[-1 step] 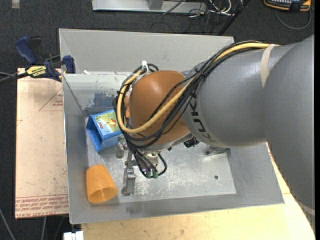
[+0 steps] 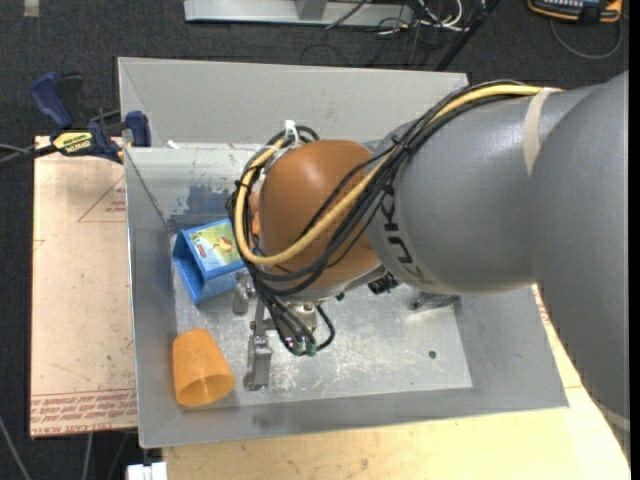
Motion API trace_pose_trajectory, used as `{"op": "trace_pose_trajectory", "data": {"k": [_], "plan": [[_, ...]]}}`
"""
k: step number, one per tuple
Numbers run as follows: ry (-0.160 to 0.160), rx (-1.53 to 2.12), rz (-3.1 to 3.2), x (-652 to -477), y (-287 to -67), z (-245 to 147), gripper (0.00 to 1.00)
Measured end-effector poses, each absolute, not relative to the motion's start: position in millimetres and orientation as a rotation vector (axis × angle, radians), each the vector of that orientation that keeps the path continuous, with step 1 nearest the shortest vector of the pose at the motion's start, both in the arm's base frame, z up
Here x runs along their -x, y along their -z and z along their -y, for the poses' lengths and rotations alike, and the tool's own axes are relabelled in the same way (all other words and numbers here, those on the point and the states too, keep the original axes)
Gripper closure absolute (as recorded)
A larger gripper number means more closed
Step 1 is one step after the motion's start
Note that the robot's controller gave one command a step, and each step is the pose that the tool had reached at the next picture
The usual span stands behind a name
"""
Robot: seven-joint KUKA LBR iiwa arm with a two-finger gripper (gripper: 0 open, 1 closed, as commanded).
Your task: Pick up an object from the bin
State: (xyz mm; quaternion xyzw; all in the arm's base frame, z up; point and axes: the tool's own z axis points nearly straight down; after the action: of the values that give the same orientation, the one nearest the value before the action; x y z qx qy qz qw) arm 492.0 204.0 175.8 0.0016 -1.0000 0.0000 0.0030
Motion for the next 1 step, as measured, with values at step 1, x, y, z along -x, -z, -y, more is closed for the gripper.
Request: {"op": "trace_pose_trajectory", "data": {"k": [1], "plan": [[0.002,-0.017,3.141,-494.0,-178.0,-203.6,0.00]]}}
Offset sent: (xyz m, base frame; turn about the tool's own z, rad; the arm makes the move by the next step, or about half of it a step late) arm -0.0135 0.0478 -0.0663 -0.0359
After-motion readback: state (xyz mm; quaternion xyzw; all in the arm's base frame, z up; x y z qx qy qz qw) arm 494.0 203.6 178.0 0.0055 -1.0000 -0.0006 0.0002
